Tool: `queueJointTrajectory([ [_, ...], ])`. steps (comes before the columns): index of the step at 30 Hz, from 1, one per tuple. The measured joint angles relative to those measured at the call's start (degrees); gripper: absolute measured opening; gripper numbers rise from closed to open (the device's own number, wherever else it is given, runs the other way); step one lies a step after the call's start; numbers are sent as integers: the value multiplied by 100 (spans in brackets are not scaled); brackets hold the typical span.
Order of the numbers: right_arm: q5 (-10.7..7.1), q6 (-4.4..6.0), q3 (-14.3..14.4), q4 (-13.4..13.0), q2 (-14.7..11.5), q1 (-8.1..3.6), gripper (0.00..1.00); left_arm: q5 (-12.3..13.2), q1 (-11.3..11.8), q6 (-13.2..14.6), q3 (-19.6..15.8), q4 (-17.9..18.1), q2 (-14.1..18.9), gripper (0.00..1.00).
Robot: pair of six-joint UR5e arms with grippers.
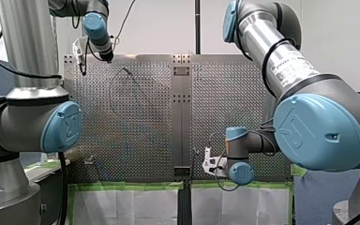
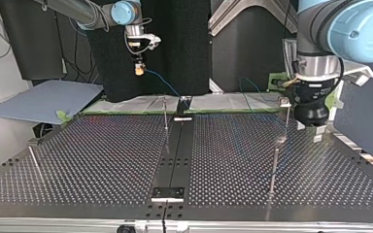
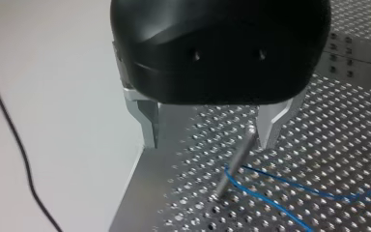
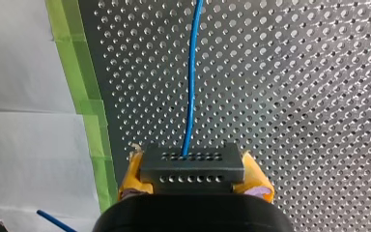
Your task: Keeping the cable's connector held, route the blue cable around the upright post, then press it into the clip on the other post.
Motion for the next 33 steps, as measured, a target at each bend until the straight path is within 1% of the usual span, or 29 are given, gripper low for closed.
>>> queueJointTrajectory([
  [2, -4, 0, -3, 0, 0, 3, 0, -24, -30, 127, -1, -30, -27, 99],
  [6, -12, 0, -4, 0, 0, 4, 0, -41, -76, 236, -1, -41, -52, 99],
  [25, -17, 0, -8, 0, 0, 14, 0, -32, -181, 249, -1, 17, -62, 99],
  [28, -16, 0, -7, 18, 0, 14, 0, 51, -216, 285, -1, 49, -64, 99],
  [33, -15, 5, -15, 42, 0, 14, 0, 323, -314, 529, -1, 164, -162, 99],
])
